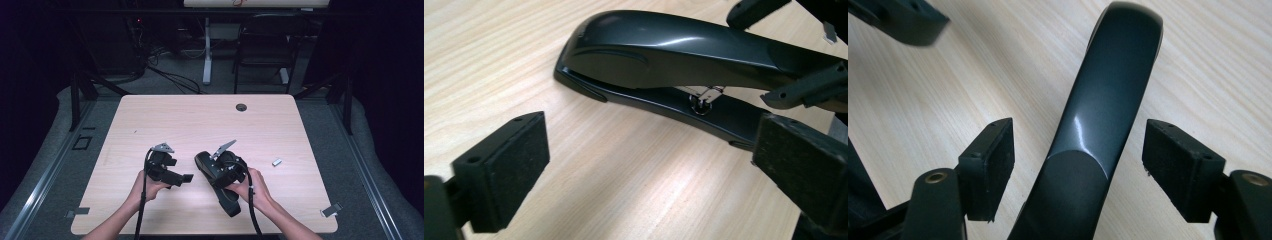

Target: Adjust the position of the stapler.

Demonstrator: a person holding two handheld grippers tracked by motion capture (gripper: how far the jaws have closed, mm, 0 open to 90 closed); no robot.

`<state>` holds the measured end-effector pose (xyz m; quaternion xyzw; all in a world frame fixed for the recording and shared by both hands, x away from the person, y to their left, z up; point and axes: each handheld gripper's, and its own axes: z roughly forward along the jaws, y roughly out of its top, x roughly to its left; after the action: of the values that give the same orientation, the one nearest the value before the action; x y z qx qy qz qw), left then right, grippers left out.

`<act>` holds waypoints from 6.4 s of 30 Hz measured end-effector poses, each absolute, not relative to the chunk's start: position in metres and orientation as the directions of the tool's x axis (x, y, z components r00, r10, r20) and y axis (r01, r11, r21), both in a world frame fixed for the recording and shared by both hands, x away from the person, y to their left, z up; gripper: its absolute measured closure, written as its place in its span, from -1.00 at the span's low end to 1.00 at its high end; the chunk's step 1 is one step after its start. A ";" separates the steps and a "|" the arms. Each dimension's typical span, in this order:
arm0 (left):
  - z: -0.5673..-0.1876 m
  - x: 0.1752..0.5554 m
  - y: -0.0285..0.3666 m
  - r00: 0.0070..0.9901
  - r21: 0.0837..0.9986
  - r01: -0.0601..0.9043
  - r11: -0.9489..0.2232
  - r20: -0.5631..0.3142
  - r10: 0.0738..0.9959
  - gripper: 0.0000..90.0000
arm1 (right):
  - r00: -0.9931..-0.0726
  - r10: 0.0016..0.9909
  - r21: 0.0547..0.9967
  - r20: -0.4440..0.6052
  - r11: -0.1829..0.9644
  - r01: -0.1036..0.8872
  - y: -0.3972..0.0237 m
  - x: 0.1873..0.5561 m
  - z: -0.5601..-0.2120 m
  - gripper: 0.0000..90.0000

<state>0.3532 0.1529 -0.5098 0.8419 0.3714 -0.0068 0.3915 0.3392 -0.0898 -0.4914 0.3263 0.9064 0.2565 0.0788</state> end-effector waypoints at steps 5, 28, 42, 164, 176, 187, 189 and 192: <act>-0.510 0.352 0.155 0.713 0.648 0.641 -0.411 -0.307 0.630 -0.96 | -0.779 0.627 0.490 0.000 0.679 0.547 -0.089 0.339 -0.497 -0.16; -0.514 0.356 0.161 0.705 0.652 0.650 -0.390 -0.326 0.630 -1.00 | -0.839 0.543 0.489 -0.039 0.742 0.458 -0.106 0.346 -0.494 0.14; -0.512 0.356 0.162 0.714 0.666 0.638 -0.386 -0.324 0.620 -1.00 | -0.887 0.462 0.494 -0.017 0.775 0.394 -0.119 0.348 -0.492 0.07; -0.511 0.367 0.172 0.728 0.675 0.624 -0.394 -0.317 0.609 -0.99 | -0.906 0.407 0.467 -0.112 0.827 0.314 -0.162 0.326 -0.492 0.11; -0.510 0.364 0.174 0.724 0.690 0.620 -0.375 -0.319 0.612 -0.99 | -0.900 0.413 0.474 -0.139 0.825 0.306 -0.166 0.342 -0.497 0.03; -0.508 0.365 0.177 0.733 0.717 0.599 -0.357 -0.312 0.604 -0.99 | -0.901 0.433 0.531 -0.033 0.771 0.351 -0.174 0.345 -0.491 -0.31; -0.507 0.365 0.179 0.733 0.723 0.593 -0.354 -0.304 0.608 -0.99 | -0.896 0.444 0.543 -0.002 0.753 0.372 -0.178 0.344 -0.490 -0.43; -0.506 0.366 0.182 0.733 0.738 0.587 -0.334 -0.309 0.607 -0.99 | -0.880 0.472 0.563 0.046 0.716 0.413 -0.185 0.342 -0.489 -0.57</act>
<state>0.3662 0.1821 -0.5058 0.8165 0.3654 0.0110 0.4469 0.3423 -0.1849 -0.4887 0.2394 0.9248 0.2914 0.0505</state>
